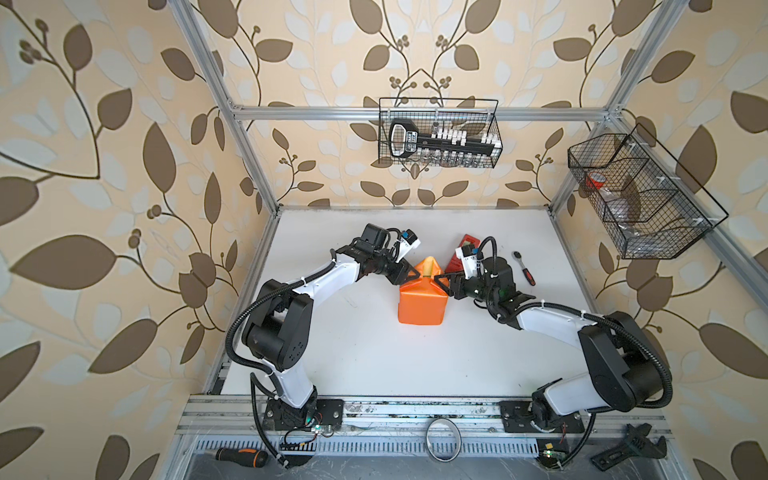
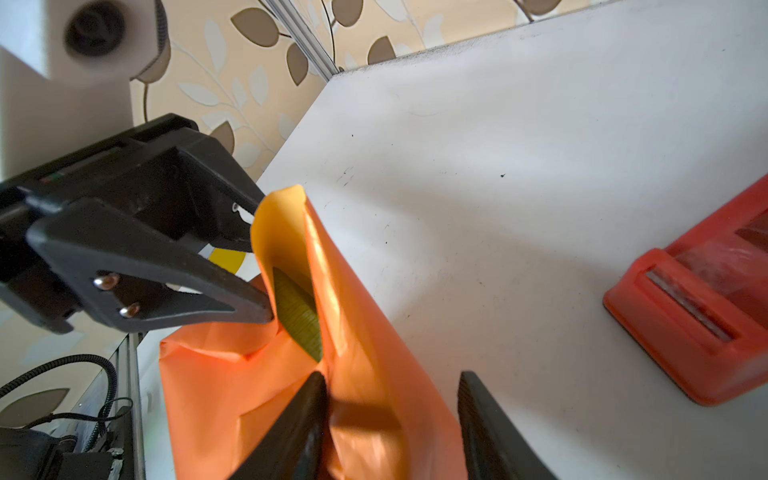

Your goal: Wrap the gift box in paper

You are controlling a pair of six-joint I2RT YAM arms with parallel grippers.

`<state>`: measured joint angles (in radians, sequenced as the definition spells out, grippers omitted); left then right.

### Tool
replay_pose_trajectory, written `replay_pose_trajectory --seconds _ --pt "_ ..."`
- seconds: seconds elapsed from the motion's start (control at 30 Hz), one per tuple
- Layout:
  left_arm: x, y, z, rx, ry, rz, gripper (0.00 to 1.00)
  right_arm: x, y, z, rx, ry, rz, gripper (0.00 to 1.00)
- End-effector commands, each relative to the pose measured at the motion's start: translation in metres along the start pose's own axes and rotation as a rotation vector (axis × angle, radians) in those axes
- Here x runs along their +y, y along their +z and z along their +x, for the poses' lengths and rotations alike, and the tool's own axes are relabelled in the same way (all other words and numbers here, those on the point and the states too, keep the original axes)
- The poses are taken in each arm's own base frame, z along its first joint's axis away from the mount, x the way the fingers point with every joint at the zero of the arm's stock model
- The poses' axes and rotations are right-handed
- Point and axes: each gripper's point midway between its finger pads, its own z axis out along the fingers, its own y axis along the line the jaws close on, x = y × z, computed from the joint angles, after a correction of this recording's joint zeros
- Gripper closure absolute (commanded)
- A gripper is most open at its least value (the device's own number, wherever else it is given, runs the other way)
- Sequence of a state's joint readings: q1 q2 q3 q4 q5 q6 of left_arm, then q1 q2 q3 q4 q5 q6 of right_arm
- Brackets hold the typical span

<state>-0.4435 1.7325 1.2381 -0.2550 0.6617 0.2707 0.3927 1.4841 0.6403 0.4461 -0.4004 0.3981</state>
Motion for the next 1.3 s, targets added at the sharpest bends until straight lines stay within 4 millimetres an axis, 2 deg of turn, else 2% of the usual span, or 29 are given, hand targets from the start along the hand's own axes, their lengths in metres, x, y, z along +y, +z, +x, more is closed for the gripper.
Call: replay_pose_trajectory --seconds 0.0,0.23,0.57,0.97,1.27 --pt "-0.017 -0.005 -0.016 -0.027 0.076 0.101 0.65 -0.012 -0.001 0.051 0.154 0.015 0.03 0.48" --pt "-0.023 -0.005 -0.025 -0.064 0.11 0.143 0.78 -0.012 -0.001 0.049 0.149 0.011 0.033 0.48" --pt "-0.022 -0.005 -0.02 -0.081 0.142 0.12 0.88 -0.01 -0.002 0.044 0.136 0.009 0.033 0.47" --pt "-0.04 -0.018 -0.023 -0.144 0.184 0.083 1.0 -0.007 -0.009 0.033 0.125 0.017 0.05 0.42" --pt "-0.043 -0.024 -0.021 -0.185 0.192 0.017 1.0 0.002 -0.014 0.023 0.125 0.025 0.035 0.35"
